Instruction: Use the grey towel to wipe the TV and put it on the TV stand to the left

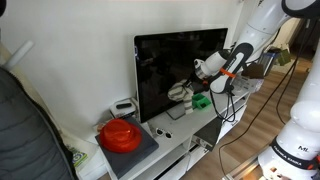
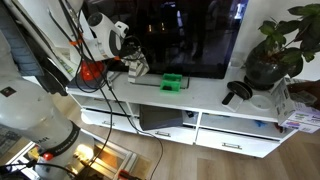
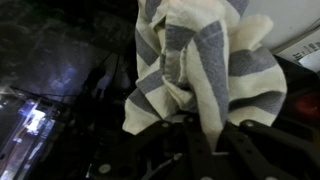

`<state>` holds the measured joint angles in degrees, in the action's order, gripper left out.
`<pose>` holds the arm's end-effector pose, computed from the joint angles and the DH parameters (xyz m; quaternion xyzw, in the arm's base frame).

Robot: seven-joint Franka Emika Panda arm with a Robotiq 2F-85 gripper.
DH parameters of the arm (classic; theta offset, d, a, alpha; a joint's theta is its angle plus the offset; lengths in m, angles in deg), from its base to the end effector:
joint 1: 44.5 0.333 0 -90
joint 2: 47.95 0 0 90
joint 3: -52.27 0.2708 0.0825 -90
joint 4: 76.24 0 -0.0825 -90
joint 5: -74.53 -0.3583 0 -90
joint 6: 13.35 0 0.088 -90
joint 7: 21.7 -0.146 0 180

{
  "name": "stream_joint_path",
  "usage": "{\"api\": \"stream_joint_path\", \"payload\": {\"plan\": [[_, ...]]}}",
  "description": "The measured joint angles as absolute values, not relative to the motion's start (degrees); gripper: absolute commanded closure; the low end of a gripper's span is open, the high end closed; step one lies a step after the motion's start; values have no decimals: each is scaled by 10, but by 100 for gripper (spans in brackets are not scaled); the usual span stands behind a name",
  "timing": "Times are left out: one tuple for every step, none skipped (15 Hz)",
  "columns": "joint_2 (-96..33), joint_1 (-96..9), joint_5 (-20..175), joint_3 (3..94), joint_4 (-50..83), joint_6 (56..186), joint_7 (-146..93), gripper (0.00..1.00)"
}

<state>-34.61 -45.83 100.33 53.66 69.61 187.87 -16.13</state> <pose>0.4977 0.0595 0.2179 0.8980 0.2664 0.3500 0.0136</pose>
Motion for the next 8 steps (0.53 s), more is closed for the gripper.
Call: {"api": "stream_joint_path", "payload": {"plan": [[-335,-459,998,536,685,1880,-156,98],[-322,-460,993,536,674,1881,-150,98],[-311,-460,988,536,664,1884,-145,98],[-300,-460,983,536,654,1886,-141,98],[-289,-460,978,536,645,1887,-136,98],[-278,-460,974,536,636,1887,-132,98],[-267,-460,971,536,629,1887,-129,98],[-257,-460,968,536,622,1887,-128,98]]}}
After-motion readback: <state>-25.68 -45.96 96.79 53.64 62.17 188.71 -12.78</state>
